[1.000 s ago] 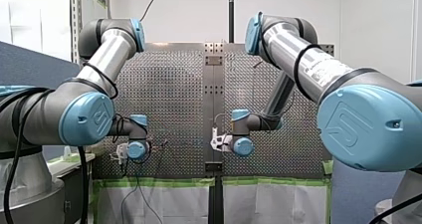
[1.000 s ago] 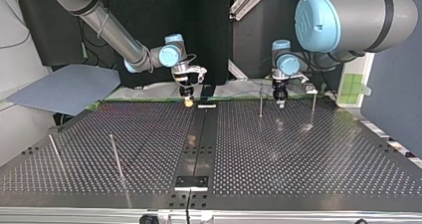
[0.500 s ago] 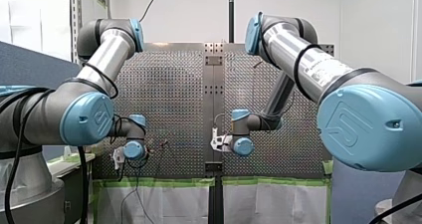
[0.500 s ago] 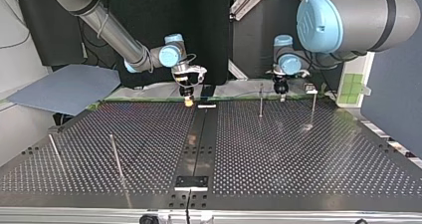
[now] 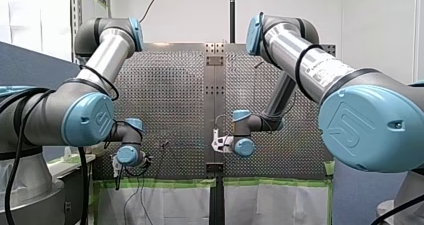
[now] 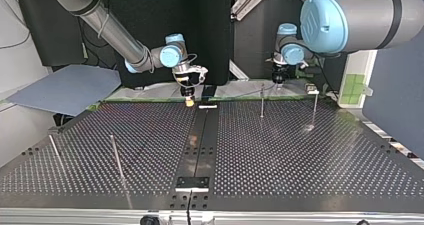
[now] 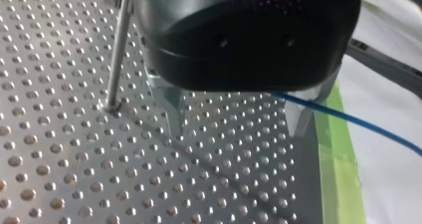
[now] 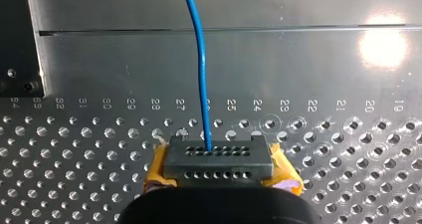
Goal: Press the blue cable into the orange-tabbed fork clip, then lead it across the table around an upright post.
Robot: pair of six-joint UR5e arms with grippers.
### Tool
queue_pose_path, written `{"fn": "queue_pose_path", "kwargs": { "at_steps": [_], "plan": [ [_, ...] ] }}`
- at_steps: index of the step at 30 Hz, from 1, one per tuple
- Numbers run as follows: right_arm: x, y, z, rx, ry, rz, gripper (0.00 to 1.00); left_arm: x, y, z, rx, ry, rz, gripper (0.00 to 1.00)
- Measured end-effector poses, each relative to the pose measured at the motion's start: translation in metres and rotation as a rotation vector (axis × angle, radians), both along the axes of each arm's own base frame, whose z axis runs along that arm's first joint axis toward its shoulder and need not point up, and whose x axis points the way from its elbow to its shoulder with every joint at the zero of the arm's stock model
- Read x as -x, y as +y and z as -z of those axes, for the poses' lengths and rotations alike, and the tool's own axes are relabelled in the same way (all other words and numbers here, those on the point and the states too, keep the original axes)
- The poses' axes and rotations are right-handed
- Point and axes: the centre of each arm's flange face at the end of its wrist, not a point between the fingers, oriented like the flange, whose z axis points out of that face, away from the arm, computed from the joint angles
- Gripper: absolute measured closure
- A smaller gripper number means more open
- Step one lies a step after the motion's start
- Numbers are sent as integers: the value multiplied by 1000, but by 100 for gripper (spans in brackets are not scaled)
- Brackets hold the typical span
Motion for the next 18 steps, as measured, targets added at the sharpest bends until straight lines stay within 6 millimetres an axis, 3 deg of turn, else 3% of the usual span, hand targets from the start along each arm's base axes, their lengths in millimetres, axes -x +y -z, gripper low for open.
{"fn": "queue_pose_path", "kwargs": {
  "at_steps": [9,18],
  "plan": [
    [0,0,0,-1,2,-1,100,18,-6,-23,39,-28,54,0],
    [0,1,1,-3,9,-3,100,41,-7,-32,38,-59,81,0]
  ]
}}
